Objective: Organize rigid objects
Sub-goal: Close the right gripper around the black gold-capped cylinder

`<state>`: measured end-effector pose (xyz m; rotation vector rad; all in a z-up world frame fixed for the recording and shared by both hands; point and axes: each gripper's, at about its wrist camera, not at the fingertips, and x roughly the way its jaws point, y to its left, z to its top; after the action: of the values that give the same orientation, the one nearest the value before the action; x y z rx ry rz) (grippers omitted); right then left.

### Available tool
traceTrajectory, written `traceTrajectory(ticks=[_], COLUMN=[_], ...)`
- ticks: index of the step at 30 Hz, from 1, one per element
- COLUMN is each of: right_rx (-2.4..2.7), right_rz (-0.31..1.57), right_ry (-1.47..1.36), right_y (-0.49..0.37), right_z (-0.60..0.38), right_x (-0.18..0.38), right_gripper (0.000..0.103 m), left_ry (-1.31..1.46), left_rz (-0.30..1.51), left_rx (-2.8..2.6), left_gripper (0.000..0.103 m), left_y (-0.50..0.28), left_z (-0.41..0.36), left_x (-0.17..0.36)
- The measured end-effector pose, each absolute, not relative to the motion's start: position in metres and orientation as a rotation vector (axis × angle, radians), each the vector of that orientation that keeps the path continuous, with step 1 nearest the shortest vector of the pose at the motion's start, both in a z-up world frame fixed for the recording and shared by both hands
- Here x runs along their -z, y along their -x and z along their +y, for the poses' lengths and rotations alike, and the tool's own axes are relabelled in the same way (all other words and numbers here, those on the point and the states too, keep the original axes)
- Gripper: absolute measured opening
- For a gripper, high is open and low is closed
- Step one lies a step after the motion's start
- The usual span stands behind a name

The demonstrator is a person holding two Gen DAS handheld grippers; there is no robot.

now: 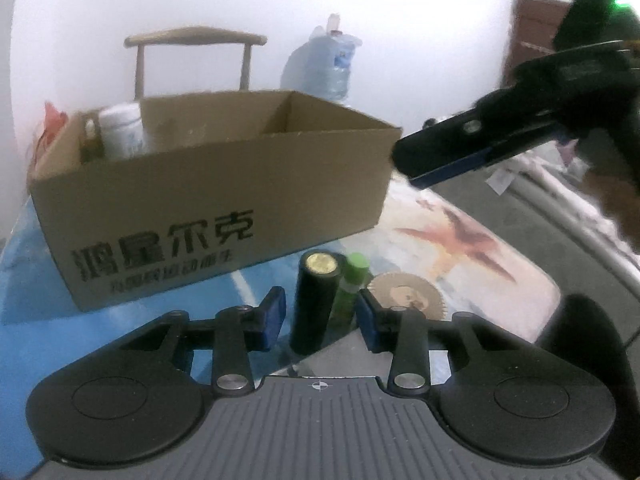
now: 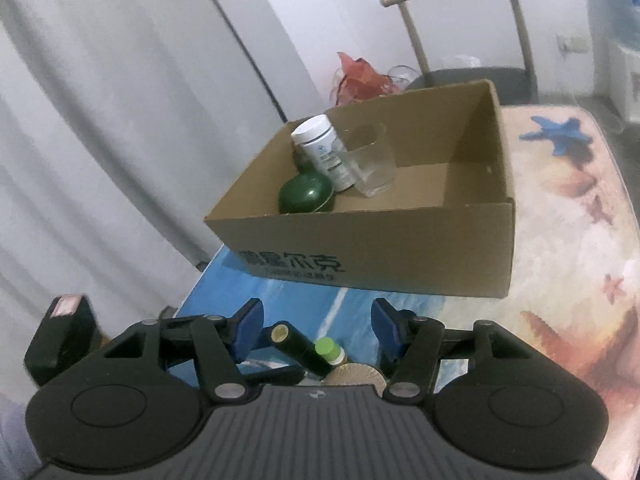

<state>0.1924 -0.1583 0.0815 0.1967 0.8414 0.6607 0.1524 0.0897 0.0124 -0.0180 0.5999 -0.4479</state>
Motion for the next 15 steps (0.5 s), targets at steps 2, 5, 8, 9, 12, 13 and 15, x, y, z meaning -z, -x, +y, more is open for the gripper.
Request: traceTrajectory(ticks=[2, 5, 8, 9, 12, 13, 15], right_rx=[-0.677, -0.702, -0.733, -0.743, -0.761, -0.769, -0.78], right_rz=[0.843, 0.857, 0.868, 0.87, 0.89, 0.898, 0.91], right_ry=[-0.166, -0.116, -0.058, -0.042, 0.008, 0.021, 0.029], right_y=[-0.192, -0.192, -0.19, -0.19, -0.19, -0.191, -0.192], right_z=[-0.152, -0.139, -0.125, -0.12, -0.107, -0.104, -0.099], right_x=[-0.081, -0.077, -0.073, -0.071, -0.062, -0.059, -0.055], right_gripper=[0.063, 0.063, 0.063, 0.063, 0.063, 0.063, 0.062], left_ry=[0.038, 0.041, 0.02, 0.018, 0.009, 0.006, 0.006], left_rz=[0.595, 0.585, 0.574, 0.572, 0.569, 0.568, 0.569], left_rx=[0.446, 0.455, 0.459, 0.461, 0.465, 0.466, 0.471], left_gripper=[0.024, 0.023, 0.022, 0.022, 0.022, 0.022, 0.022], left_y=[-0.154, -0.152, -0.15, -0.149, -0.147, -0.148, -0.147], left_z=[0.092, 0.096, 0.096, 0.097, 0.096, 0.096, 0.096], left_x=[-0.007, -0.006, -0.006, -0.006, -0.006, -0.006, -0.006])
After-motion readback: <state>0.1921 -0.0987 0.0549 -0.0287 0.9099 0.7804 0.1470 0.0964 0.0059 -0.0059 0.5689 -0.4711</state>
